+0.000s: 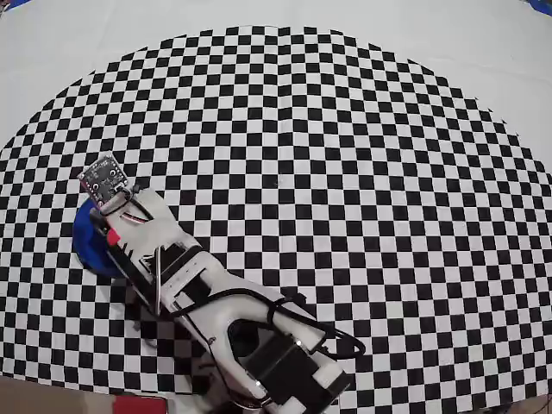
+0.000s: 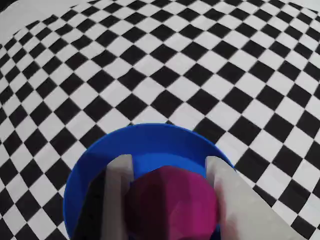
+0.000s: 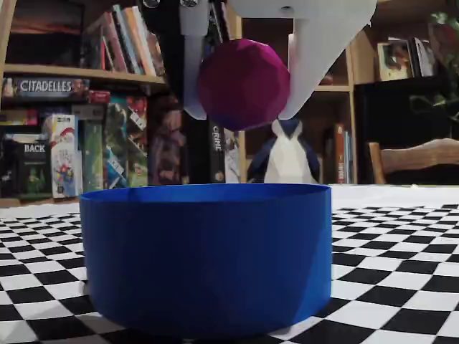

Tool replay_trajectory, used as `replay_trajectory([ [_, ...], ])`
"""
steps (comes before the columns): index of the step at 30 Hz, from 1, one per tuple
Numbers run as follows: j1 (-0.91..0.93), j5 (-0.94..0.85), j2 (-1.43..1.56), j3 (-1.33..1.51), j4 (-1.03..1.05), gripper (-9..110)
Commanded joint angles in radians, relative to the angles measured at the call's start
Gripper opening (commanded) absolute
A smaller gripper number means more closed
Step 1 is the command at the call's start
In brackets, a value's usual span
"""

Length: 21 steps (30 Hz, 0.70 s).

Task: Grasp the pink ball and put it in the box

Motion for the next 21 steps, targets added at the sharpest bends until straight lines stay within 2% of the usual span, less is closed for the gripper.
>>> replay_trajectory([
  [1,-0.002,-0.008,0.057,-0.002,0.003,0],
  [21,-0.008,-0.008,0.081,0.025,0.008,0],
])
